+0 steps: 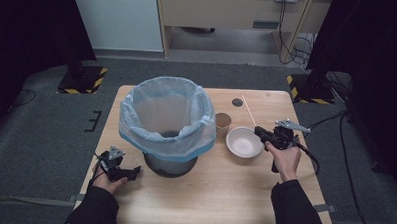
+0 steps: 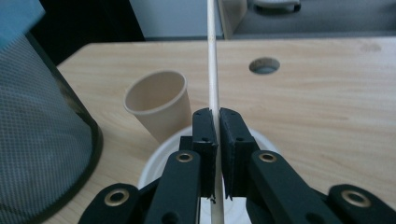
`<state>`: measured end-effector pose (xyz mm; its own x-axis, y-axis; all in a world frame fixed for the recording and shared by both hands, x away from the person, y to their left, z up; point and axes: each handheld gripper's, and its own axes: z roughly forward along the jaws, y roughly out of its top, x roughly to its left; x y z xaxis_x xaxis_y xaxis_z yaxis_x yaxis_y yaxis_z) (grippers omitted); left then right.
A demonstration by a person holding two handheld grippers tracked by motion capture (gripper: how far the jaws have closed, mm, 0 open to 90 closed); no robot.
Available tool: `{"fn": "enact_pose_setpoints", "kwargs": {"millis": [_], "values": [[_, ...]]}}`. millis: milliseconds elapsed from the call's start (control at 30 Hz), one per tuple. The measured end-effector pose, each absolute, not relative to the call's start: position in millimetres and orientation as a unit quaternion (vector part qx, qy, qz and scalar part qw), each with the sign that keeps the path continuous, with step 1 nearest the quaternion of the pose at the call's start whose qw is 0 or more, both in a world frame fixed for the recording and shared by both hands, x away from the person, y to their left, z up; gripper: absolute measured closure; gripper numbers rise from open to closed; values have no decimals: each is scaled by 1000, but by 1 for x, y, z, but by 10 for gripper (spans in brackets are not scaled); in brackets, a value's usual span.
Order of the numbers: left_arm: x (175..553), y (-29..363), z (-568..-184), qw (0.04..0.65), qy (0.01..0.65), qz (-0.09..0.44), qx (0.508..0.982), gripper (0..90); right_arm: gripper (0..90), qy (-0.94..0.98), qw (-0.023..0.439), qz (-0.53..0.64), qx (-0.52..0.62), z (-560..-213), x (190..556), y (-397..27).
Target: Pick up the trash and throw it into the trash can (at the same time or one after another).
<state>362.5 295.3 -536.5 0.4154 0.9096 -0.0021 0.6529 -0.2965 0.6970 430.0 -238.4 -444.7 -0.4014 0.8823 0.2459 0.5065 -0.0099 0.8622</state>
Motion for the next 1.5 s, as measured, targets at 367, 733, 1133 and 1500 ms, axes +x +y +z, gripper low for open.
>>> {"fn": "enact_pose_setpoints", "kwargs": {"millis": [367,733,1133,1500], "values": [[363,295,-536,317,501,203,779,0,859,644,205,560,478,-408,420,-241],[363,295,-536,317,501,202,779,0,859,622,214,606,449,-380,410,-238],[363,295,-536,317,501,202,780,0,859,606,225,641,415,-349,403,-232],[363,295,-536,317,501,202,780,0,859,593,223,675,380,-315,399,-212]]}}
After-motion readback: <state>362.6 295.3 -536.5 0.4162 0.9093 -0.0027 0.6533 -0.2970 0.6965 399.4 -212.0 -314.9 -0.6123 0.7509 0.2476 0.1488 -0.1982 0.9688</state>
